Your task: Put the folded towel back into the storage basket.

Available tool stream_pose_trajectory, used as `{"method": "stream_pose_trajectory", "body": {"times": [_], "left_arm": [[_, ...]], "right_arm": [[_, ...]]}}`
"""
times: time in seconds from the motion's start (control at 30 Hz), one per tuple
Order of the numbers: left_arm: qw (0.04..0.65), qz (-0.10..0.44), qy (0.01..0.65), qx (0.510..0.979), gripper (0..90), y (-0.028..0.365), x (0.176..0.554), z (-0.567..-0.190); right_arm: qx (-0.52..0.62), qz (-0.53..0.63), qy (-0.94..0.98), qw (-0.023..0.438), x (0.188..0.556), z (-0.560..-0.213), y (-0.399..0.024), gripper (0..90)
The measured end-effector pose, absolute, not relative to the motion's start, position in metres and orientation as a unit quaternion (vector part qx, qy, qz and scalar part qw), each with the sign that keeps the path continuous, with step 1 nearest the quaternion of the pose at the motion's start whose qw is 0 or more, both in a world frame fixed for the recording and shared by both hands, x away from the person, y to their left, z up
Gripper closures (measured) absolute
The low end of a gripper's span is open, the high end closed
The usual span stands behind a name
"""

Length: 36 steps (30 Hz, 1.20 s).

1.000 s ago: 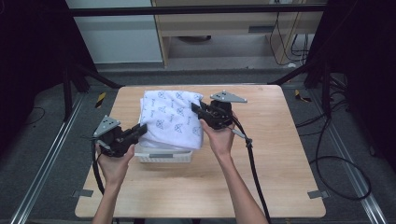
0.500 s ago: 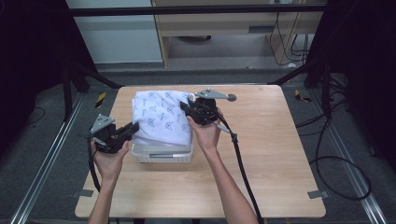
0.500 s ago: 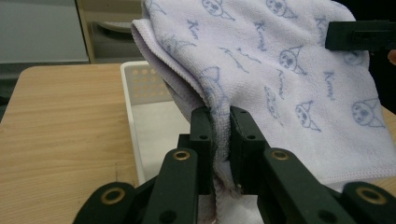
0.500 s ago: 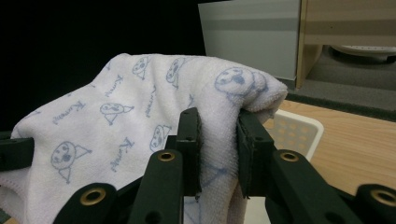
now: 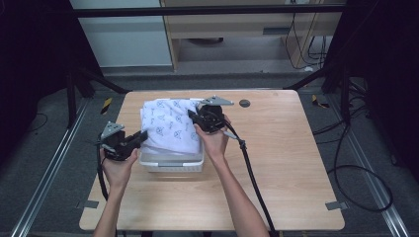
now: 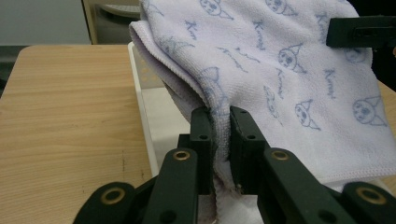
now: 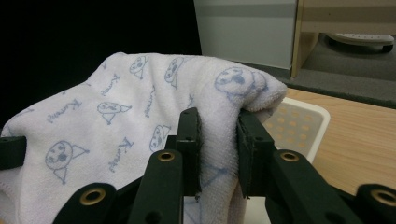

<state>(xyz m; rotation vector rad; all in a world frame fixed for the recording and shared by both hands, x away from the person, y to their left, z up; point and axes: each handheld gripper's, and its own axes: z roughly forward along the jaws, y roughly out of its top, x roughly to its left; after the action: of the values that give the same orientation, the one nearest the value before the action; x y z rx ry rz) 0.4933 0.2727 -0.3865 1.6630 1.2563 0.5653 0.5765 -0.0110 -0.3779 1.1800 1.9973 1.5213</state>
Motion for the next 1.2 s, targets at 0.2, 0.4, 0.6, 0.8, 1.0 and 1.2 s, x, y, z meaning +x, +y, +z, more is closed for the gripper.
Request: {"method": "stream_pose_trajectory", "body": {"times": [0.2, 0.4, 0.6, 0.8, 1.0, 1.2], "left_arm": [[0.461, 0.230, 0.517, 0.684, 80.0, 0.272, 0.498, -0.393], [0.450, 0.223, 0.521, 0.691, 80.0, 0.270, 0.503, -0.402], [0.443, 0.220, 0.522, 0.695, 80.0, 0.269, 0.506, -0.408], [0.427, 0.219, 0.523, 0.704, 80.0, 0.265, 0.510, -0.415], [0.417, 0.218, 0.526, 0.708, 80.0, 0.263, 0.513, -0.421], [0.405, 0.216, 0.531, 0.713, 79.8, 0.261, 0.516, -0.426]], "right_arm": [[0.422, 0.526, 0.715, 0.185, 0.580, -0.386, -0.007, 73.3], [0.426, 0.511, 0.722, 0.189, 0.583, -0.393, -0.004, 73.2], [0.431, 0.507, 0.723, 0.185, 0.585, -0.400, -0.005, 73.0], [0.438, 0.496, 0.727, 0.185, 0.587, -0.411, -0.005, 72.5], [0.437, 0.484, 0.734, 0.190, 0.587, -0.416, -0.003, 71.7], [0.438, 0.468, 0.742, 0.197, 0.589, -0.421, -0.002, 70.9]]}}
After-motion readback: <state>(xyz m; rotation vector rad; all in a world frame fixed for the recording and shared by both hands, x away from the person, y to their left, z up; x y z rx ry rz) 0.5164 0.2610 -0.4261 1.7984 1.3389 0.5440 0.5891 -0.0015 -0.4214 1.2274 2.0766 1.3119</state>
